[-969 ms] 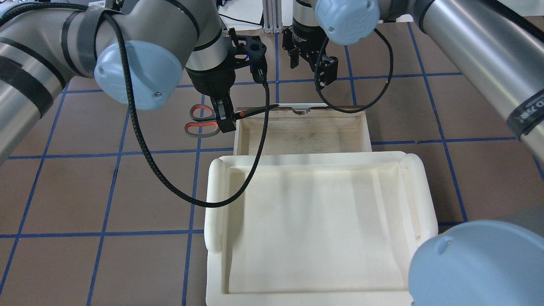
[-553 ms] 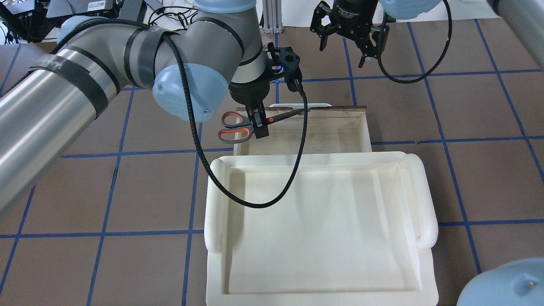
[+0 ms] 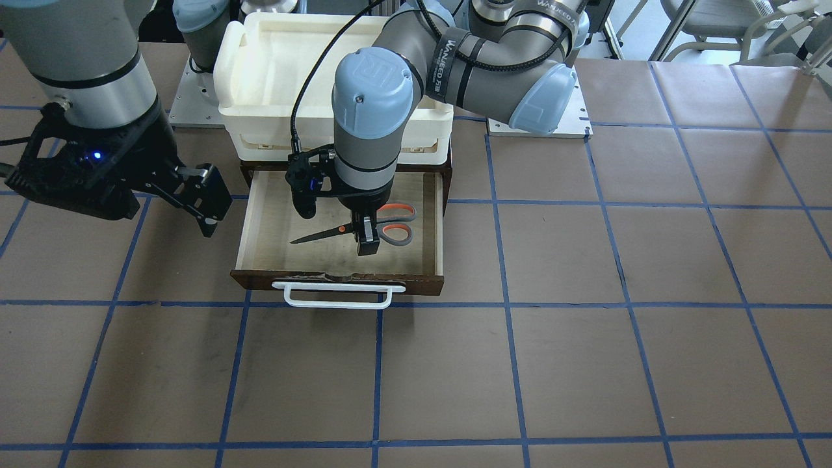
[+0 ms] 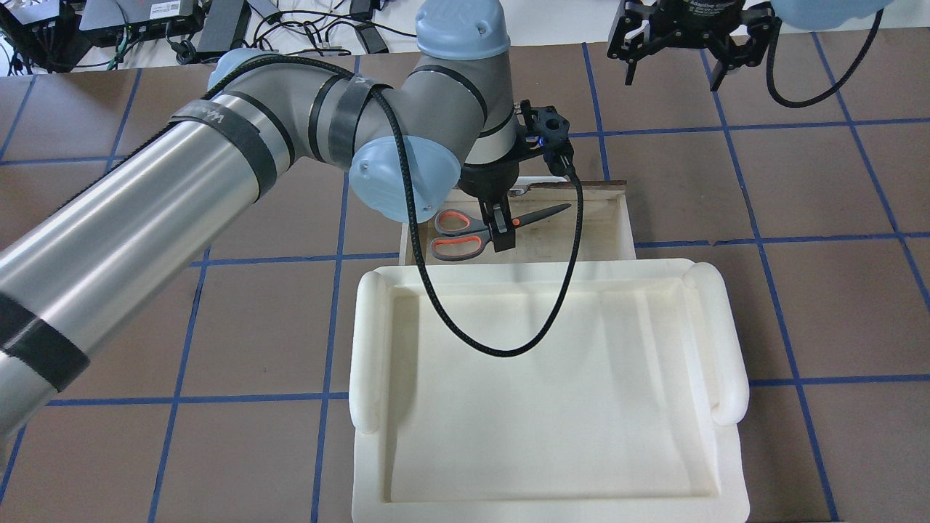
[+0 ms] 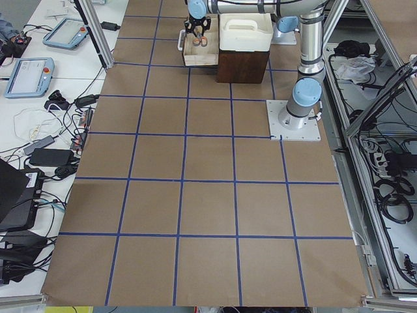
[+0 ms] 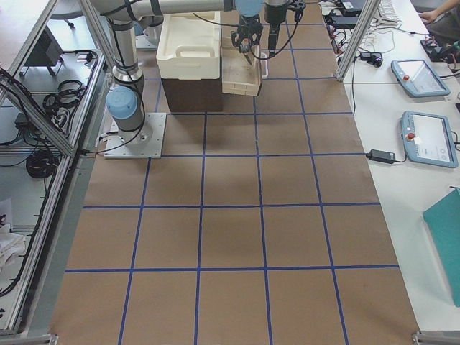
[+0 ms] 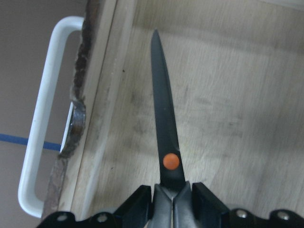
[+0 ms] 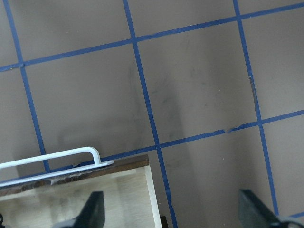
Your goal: Place scissors in drawer with both arms
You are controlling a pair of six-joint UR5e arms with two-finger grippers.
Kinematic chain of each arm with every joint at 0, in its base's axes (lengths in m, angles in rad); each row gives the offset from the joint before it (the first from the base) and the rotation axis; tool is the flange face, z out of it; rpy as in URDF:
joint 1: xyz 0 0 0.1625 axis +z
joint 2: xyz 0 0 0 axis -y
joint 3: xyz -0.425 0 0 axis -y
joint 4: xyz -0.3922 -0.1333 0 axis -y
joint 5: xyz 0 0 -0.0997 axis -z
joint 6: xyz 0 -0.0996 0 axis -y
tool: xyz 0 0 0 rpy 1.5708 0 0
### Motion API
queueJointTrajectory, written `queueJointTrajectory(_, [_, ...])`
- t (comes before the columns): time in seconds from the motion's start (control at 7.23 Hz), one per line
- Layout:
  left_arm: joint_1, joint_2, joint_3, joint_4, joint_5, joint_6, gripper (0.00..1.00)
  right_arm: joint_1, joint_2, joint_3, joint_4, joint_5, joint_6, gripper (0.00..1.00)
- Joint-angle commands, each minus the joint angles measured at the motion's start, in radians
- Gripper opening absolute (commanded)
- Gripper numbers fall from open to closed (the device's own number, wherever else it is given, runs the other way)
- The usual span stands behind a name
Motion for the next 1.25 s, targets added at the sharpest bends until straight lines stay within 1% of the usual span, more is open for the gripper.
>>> queueJointTrajectory(0.0, [-0.023,-0.033,0.004,-0.019,-0.008,0.0,0.0,0.006,-0.055,0.049,0.003,0.027,-0.011,1.0])
queueJointTrajectory(0.14, [-0.027,-0.033,0.005,-0.054,-0.008,0.0,0.0,0.011,-0.059,0.044,0.001,0.05,-0.013,1.0])
queueJointTrajectory(0.28, [-0.029,-0.029,0.005,-0.094,-0.008,0.003,0.0,0.022,-0.071,0.047,0.003,0.05,-0.024,1.0])
queueJointTrajectory(0.42, [-0.029,-0.032,0.005,-0.108,-0.01,0.004,0.0,0.043,-0.07,0.046,-0.002,0.05,-0.098,1.0])
queueJointTrajectory(0.69, [-0.027,-0.035,0.005,-0.108,-0.066,0.004,0.0,0.04,-0.07,0.05,0.001,0.045,-0.11,1.0])
queueJointTrajectory(1.11, [-0.027,-0.043,0.004,-0.108,-0.071,0.004,0.0,0.04,-0.075,0.05,0.027,0.047,-0.108,1.0])
